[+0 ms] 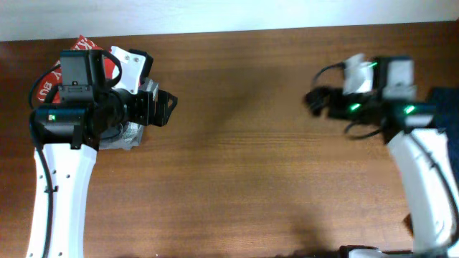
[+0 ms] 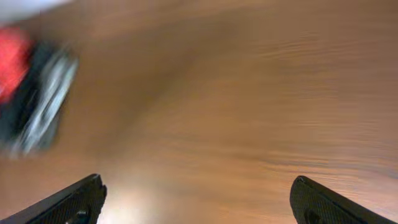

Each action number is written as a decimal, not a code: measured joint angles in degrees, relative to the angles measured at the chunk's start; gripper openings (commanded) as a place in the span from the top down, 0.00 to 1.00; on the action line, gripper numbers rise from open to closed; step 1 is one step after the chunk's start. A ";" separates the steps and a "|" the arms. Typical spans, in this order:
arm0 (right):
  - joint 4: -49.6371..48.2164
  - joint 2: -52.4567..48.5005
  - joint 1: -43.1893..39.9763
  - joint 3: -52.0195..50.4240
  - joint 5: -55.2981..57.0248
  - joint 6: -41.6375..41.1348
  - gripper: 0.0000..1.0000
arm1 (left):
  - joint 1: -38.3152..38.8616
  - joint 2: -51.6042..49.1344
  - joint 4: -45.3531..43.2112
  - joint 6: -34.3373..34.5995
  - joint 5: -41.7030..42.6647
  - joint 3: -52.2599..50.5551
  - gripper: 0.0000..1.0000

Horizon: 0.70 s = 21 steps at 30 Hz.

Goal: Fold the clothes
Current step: 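Reach the right gripper to the navy pants at the right edge and grasp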

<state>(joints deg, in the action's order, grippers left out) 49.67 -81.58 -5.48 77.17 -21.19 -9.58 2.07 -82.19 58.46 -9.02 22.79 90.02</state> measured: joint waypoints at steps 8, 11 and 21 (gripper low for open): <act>-3.58 -7.82 -20.50 3.74 5.84 -8.41 0.26 | 0.00 0.00 -1.01 0.00 0.85 0.00 0.01; -3.91 -13.44 -26.51 4.33 9.94 -12.15 0.41 | 0.00 0.00 -1.11 0.00 0.87 0.00 0.01; -10.36 -33.70 -34.99 4.31 19.82 -16.83 0.81 | 0.00 0.00 -2.21 0.00 0.90 0.00 0.02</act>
<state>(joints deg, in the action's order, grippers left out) 39.31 -115.28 -40.47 81.47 -1.37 -26.41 2.07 -82.19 56.25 -9.02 23.68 90.02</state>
